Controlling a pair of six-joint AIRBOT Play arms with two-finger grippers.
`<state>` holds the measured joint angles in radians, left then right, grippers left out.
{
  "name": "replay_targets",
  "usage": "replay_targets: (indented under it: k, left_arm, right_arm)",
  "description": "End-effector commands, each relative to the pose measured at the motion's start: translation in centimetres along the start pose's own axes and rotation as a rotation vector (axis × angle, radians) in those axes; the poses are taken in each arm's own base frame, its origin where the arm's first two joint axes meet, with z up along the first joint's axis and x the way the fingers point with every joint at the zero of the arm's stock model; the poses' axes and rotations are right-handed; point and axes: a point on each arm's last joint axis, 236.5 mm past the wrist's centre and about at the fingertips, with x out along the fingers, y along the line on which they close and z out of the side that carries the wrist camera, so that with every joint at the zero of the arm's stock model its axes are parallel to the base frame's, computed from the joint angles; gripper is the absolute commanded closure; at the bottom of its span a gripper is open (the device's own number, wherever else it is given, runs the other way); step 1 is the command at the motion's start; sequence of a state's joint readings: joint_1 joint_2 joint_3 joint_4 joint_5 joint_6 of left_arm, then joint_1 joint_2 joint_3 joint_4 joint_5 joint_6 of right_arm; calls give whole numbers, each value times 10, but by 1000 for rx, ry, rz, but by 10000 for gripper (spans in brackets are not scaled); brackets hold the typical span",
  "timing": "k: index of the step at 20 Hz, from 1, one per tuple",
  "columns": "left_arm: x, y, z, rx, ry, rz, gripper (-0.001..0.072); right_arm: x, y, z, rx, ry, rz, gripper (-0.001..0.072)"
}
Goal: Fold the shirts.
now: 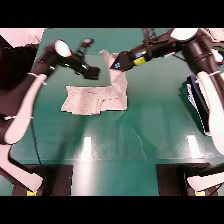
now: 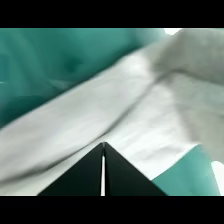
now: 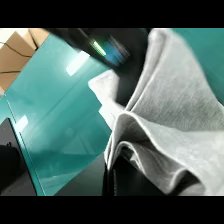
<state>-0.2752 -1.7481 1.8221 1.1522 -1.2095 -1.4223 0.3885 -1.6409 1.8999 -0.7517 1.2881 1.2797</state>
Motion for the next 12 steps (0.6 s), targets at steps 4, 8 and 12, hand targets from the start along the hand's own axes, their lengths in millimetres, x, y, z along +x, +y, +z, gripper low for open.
replay_targets:
  k: [4, 8, 12]
  left_arm:
    - [-162, 88, -5, -19, -115, 269, 686]
    - [-213, 102, -7, -57, -198, 322, 687]
    - [-217, 102, -9, -60, -197, 324, 687]
  right_arm:
    - [97, 31, 16, -82, -24, 69, 697]
    - [186, 51, 2, -178, -96, 130, 671]
    - [216, 69, -21, -238, -80, 187, 56]
